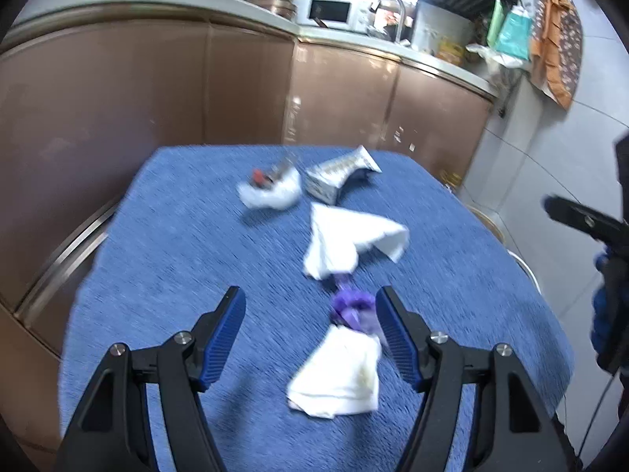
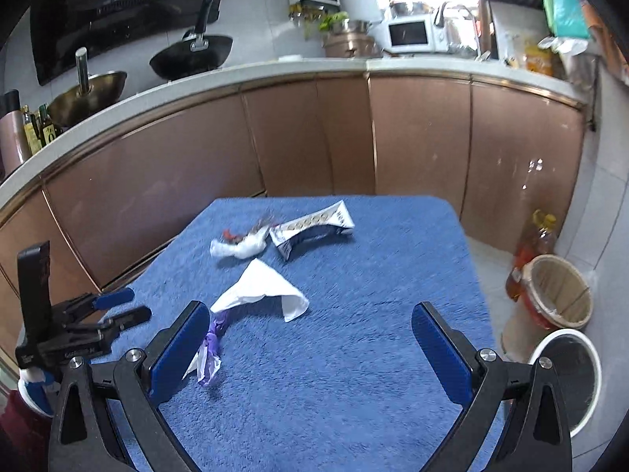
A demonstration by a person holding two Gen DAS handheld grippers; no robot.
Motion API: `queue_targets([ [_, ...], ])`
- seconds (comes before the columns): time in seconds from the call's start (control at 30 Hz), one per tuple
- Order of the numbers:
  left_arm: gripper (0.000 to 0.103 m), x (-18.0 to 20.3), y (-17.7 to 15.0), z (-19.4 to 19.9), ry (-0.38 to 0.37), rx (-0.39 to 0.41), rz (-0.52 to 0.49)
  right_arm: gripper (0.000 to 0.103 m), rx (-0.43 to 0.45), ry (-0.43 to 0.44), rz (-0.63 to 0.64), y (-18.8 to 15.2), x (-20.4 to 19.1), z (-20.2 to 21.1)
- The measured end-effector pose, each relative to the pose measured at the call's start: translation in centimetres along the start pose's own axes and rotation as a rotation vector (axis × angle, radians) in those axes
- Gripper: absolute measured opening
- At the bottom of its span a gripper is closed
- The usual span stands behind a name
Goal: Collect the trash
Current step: 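Grasp a white tissue with the left tool while the right tool grasps another tissue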
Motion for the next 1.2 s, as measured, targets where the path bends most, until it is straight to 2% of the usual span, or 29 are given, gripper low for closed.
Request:
queue_targets([
  [0.07, 0.067, 0.3, -1.0, -0.7, -0.025, -0.033, -0.016, 0.103, -0.026, 0.018, 0.003, -0.1, -0.1, -1.4],
  [0.23, 0.067, 0.9, -3.2, -2.4, -0.032, -0.111, -0.065, 0.103, -0.083, 0.062, 0.009, -0.2, -0.4, -4.9],
  [0.37, 0.066, 0.4, -3.9, -3.3, -0.032, -0.139, -0.046, 0.098, -0.138, 0.111, 0.003, -0.2, -0.9, -8.3],
  [0.47, 0.054, 0.0, -4.0, -3.6, -0.042, -0.144, -0.025, 0.095, -0.174, 0.144, -0.008, -0.1, -1.1, -10.8],
  [0.53, 0.040, -0.2, -4.3, -4.1, -0.047, -0.175, -0.018, 0.091, -0.193, 0.151, -0.007, -0.1, -1.3, -12.5],
  [0.67, 0.040, 0.0, -4.4, -4.1, -0.042, -0.175, -0.029, 0.086, -0.214, 0.149, 0.013, 0.1, -1.7, -14.8],
  [0.77, 0.036, 0.2, -4.5, -4.1, -0.033, -0.175, -0.048, 0.075, -0.231, 0.150, 0.029, 0.0, -2.1, -16.3],
  [0.83, 0.025, 0.3, -4.4, -4.3, -0.031, -0.174, -0.061, 0.068, -0.254, 0.157, 0.038, -0.2, -2.5, -17.5],
  [0.87, 0.024, 0.4, -4.4, -4.3, -0.025, -0.175, -0.067, 0.063, -0.262, 0.159, 0.039, -0.3, -2.7, -18.0],
  [0.93, 0.018, 0.5, -4.4, -4.4, -0.018, -0.173, -0.076, 0.050, -0.279, 0.173, 0.039, -0.5, -2.9, -18.7],
  [1.0, 0.016, 0.5, -4.3, -4.5, -0.017, -0.171, -0.081, 0.031, -0.290, 0.191, 0.044, -0.8, -3.2, -19.1],
  [1.1, 0.011, 0.6, -4.3, -4.5, -0.006, -0.165, -0.089, 0.010, -0.298, 0.206, 0.069, -1.1, -3.8, -18.9],
  [1.2, 0.008, 0.8, -4.3, -4.4, 0.009, -0.155, -0.101, 0.009, -0.275, 0.198, 0.092, -1.0, -4.2, -18.0],
])
Point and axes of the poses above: each gripper's, at about its wrist camera, not at the fingertips, and z roughly against the way its jaws point, x to its right, y to its top, the point moved 2 cm from there along -z, roughly the way its jaws point, and after that the axes turned 3 degrees about -y, right-handed, at the moved point
